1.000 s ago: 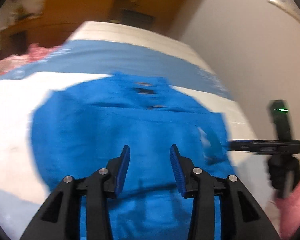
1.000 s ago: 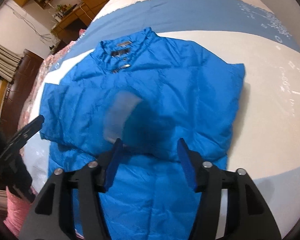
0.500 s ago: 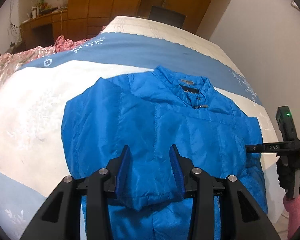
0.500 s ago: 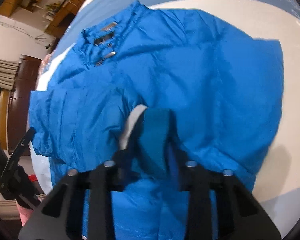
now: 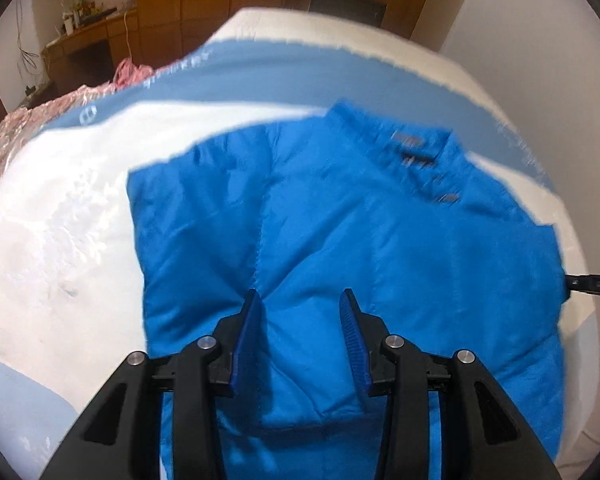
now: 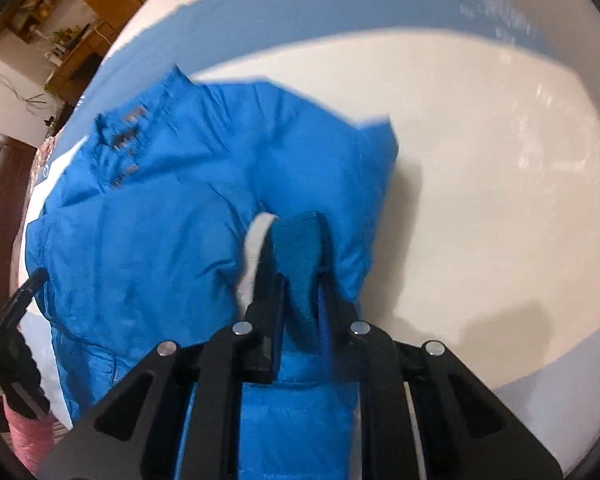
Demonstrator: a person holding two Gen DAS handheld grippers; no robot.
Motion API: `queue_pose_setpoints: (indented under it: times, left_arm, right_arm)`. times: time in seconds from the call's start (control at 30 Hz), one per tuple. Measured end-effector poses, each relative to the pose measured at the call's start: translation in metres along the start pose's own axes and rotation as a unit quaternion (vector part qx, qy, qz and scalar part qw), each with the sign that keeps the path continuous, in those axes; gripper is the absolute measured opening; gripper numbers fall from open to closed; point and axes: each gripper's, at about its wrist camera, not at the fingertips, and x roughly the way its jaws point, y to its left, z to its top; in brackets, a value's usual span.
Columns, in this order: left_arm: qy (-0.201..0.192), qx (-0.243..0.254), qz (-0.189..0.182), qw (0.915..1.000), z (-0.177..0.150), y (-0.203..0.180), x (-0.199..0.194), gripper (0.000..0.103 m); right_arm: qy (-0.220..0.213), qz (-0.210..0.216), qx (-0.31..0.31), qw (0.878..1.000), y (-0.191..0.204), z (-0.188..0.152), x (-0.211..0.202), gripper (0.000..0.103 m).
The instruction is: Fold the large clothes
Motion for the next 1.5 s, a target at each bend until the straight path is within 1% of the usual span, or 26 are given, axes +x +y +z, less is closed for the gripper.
queue_pose_setpoints:
  times: [0.07,0.13,0.17,0.2,0.23,0.27,0.3,0.37,0.5,0.6,0.63,0.73,0.9,0.97,1.0,1.03,1.07,1.1,1.13,1.23,1.3,1.33,1.37,1.43,1.47,1.5]
  left_arm:
    - [0.003,0.006,0.007,0.9999,-0.003,-0.001,0.007,0.041]
    - [0.004,0.011,0.015,0.9998,-0.002,-0.003,0.003,0.041]
    - [0.003,0.011,0.017,0.9998,-0.001,-0.004,-0.001,0.041]
    - [-0.004,0.010,0.019,0.9998,0.000,-0.006,-0.008,0.041]
    - [-0.016,0.011,0.018,0.9997,0.002,-0.009,-0.016,0.042]
    - [-0.022,0.013,0.018,0.9995,0.004,-0.012,-0.020,0.042]
    - [-0.029,0.016,0.018,0.9993,0.006,-0.016,-0.025,0.042]
    - [-0.035,0.020,0.011,0.9991,0.012,-0.023,-0.028,0.042]
    - [-0.024,0.036,0.024,0.9988,0.016,-0.033,-0.010,0.042]
    - [0.000,0.034,0.031,0.9990,0.013,-0.030,0.010,0.042]
    - [0.002,0.036,0.030,0.9989,0.012,-0.029,0.014,0.042]
    - [0.004,0.040,0.024,0.9989,0.008,-0.025,0.019,0.043]
    - [0.003,0.031,0.022,0.9993,0.007,-0.023,0.023,0.043]
    - [0.004,0.020,0.022,0.9995,0.008,-0.021,0.017,0.043]
    - [0.005,0.014,0.026,0.9996,0.007,-0.019,0.009,0.043]
    - [0.000,0.009,0.026,0.9996,0.003,-0.015,-0.008,0.042]
    - [-0.009,0.010,0.022,0.9997,-0.001,-0.013,-0.022,0.042]
    - [-0.017,0.013,0.020,0.9996,-0.008,-0.010,-0.038,0.043]
    - [-0.021,0.017,0.022,0.9994,-0.017,-0.006,-0.053,0.049]
    - [-0.021,0.023,0.033,0.9990,-0.059,0.011,-0.097,0.058]
    - [-0.002,0.022,0.053,0.9983,-0.100,0.025,-0.117,0.062]
    - [0.011,0.016,0.059,0.9981,-0.120,0.031,-0.123,0.062]
    - [0.020,0.010,0.060,0.9979,-0.135,0.036,-0.127,0.063]
    - [0.044,-0.011,0.062,0.9971,-0.168,0.044,-0.134,0.063]
    - [0.058,-0.031,0.058,0.9961,-0.189,0.048,-0.137,0.063]
    - [0.069,-0.048,0.052,0.9951,-0.202,0.052,-0.138,0.063]
  right_arm:
    - [0.000,-0.006,-0.011,1.000,0.004,-0.001,0.000,0.015]
    - [-0.008,-0.012,-0.017,1.000,0.007,0.000,-0.011,0.019]
    - [-0.017,-0.018,-0.020,0.999,0.008,0.000,-0.018,0.021]
    - [-0.040,-0.032,-0.026,0.998,0.012,-0.001,-0.033,0.021]
    - [-0.052,-0.034,-0.030,0.998,0.018,0.000,-0.041,0.022]
    - [-0.061,-0.030,-0.034,0.997,0.022,0.001,-0.048,0.023]
    - [-0.066,-0.017,-0.038,0.997,0.028,0.003,-0.053,0.023]
    - [-0.060,0.005,-0.049,0.997,0.039,0.007,-0.051,0.023]
    - [-0.033,-0.013,-0.063,0.997,0.050,0.008,-0.022,0.023]
    - [-0.009,-0.025,-0.054,0.998,0.043,0.003,-0.001,0.023]
    - [-0.006,-0.020,-0.049,0.999,0.040,0.002,0.003,0.023]
    - [-0.006,-0.007,-0.042,0.999,0.034,-0.002,0.011,0.023]
    - [-0.011,-0.030,-0.055,0.998,0.042,-0.002,0.017,0.024]
    - [-0.017,-0.020,-0.050,0.998,0.040,-0.003,0.007,0.024]
    - [-0.027,-0.002,-0.046,0.999,0.037,-0.009,-0.007,0.028]
    - [-0.040,0.019,-0.049,0.998,0.035,-0.018,-0.024,0.029]
    - [-0.048,0.031,-0.054,0.997,0.033,-0.025,-0.035,0.029]
    - [-0.056,0.040,-0.063,0.996,0.031,-0.041,-0.052,0.030]
    - [-0.058,0.042,-0.068,0.995,0.029,-0.055,-0.063,0.032]
    - [-0.049,0.047,-0.085,0.994,0.019,-0.109,-0.085,0.033]
    - [-0.035,0.040,-0.090,0.994,0.012,-0.144,-0.092,0.037]
    - [-0.029,0.038,-0.089,0.995,0.011,-0.159,-0.091,0.039]
    - [-0.022,0.036,-0.084,0.996,0.007,-0.175,-0.092,0.042]
    - [-0.005,0.040,-0.072,0.997,-0.001,-0.206,-0.092,0.044]
    - [0.003,0.042,-0.065,0.997,-0.002,-0.221,-0.091,0.045]
    - [0.014,0.047,-0.054,0.997,-0.006,-0.237,-0.089,0.049]
